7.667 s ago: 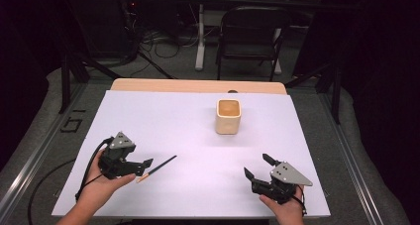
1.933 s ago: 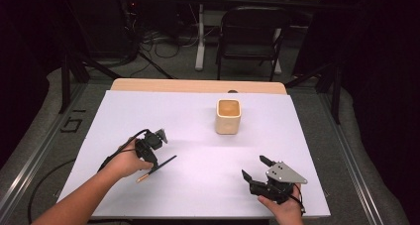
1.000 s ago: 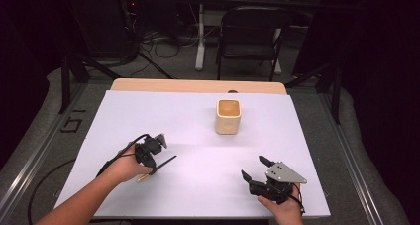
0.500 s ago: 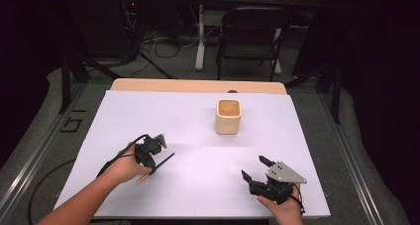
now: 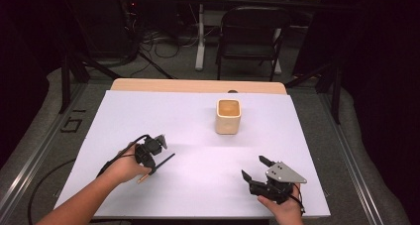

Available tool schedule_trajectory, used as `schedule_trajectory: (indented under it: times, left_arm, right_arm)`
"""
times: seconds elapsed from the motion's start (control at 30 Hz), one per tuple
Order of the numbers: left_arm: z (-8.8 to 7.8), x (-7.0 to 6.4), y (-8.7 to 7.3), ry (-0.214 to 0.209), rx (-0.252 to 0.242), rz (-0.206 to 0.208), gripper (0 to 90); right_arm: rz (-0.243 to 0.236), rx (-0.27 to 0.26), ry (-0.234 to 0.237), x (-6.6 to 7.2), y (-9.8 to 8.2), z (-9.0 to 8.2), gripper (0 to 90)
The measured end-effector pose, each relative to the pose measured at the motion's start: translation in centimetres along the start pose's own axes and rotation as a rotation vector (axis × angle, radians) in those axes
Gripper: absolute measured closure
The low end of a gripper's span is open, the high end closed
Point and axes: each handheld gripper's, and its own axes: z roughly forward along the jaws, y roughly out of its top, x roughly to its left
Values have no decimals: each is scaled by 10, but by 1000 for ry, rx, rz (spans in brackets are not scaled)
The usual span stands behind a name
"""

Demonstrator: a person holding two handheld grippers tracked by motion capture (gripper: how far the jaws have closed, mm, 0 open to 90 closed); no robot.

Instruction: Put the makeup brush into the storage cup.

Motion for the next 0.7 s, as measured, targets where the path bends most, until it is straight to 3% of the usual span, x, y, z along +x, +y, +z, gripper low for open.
schedule_trajectory:
  times: [0.3, 0.7]
  left_arm:
    - [-5, -1, 1, -1, -8, 14, 835]
    - [-36, -5, 2, 7, -74, 49, 835]
  right_arm:
    - [0, -1, -3, 0, 0, 1, 236]
    - [-10, 4, -3, 1, -1, 2, 249]
